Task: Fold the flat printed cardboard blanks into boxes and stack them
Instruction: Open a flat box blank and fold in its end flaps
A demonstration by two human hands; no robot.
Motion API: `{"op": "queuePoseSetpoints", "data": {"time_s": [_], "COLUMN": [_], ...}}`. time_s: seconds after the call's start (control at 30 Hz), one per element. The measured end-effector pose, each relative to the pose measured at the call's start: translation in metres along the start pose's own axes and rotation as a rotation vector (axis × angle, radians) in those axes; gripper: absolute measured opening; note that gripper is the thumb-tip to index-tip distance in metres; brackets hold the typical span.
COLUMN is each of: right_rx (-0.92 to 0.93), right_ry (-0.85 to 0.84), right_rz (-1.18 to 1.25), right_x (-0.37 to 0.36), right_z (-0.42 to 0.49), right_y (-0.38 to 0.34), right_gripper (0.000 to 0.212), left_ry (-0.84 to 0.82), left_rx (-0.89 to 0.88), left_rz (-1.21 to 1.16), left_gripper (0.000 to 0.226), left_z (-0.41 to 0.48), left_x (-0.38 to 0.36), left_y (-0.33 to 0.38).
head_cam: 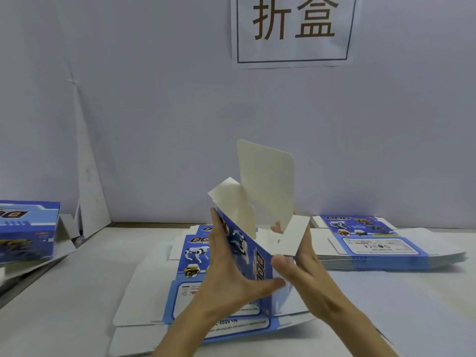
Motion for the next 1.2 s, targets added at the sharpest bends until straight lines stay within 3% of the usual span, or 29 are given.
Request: {"op": "queuePoseSetpoints", "data": {"time_s": [0.03,0.1,0.13,0.17,0.23,0.33,0.5,0.57,0.63,0.73,0.8,0.87,0.97,1.07,1.2], "right_rx": [-0.020,0.035,0.028,-0.010,0.005,0.157,0.177,0.032,-0.242,-0.758,-0.928,-0.897,-0.663,-0.442,-0.224], "right_ry": [-0.029,0.004,0.051,0.119,0.210,0.289,0.429,0.483,0.454,0.224,0.063,0.096,0.288,0.354,0.438], "right_rz": [0.014,0.116,0.133,0.178,0.290,0.063,-0.302,-0.134,0.248,0.513,0.527,0.550,0.546,0.320,0.053], "right_x": [0.003,0.020,0.032,0.040,0.056,0.064,0.064,0.081,0.091,0.055,0.025,0.030,0.069,0.089,0.096], "right_z": [0.007,0.016,0.020,0.025,0.027,0.029,0.069,0.080,0.083,0.069,0.054,0.057,0.072,0.078,0.077], "right_y": [0.000,-0.003,-0.002,-0.007,-0.024,-0.060,-0.089,-0.064,-0.018,0.066,0.093,0.089,0.050,0.006,-0.028], "right_gripper": [0.077,0.018,0.016,0.029,0.027,0.050,0.007,0.012,0.004,0.010,0.013,0.012,0.007,0.004,0.022], "left_ry": [0.028,0.061,0.071,0.081,0.088,0.031,-0.021,-0.019,-0.026,-0.033,-0.027,-0.033,-0.054,-0.061,-0.060], "left_rx": [-0.031,-0.056,-0.046,-0.031,0.008,0.067,0.059,0.058,0.052,0.056,0.030,0.015,0.047,0.040,0.053], "left_rz": [0.025,0.051,0.047,0.038,0.021,0.041,0.092,0.077,0.069,0.081,0.098,0.100,0.077,0.088,0.108], "left_gripper": [0.136,0.138,0.138,0.138,0.136,0.133,0.129,0.127,0.126,0.126,0.127,0.128,0.121,0.120,0.121], "left_z": [0.001,0.004,0.005,0.006,0.006,0.003,0.003,0.002,0.002,0.000,-0.001,-0.001,0.000,0.001,0.002], "left_x": [0.004,0.015,0.021,0.026,0.031,0.025,0.019,0.019,0.018,0.016,0.015,0.015,0.017,0.017,0.017], "left_y": [0.001,0.001,-0.001,-0.004,-0.010,-0.014,-0.015,-0.017,-0.016,-0.017,-0.017,-0.017,-0.016,-0.017,-0.017]}}
Point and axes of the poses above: each hand's wrist, its own z-axis towards the middle knuckle, its own x-axis out of the back of the hand, y = z × x, the point moved 8 cm from there along z, towards the middle knuckle, and after that the axes turned 14 degrees about -x, right-handed, at the moved point
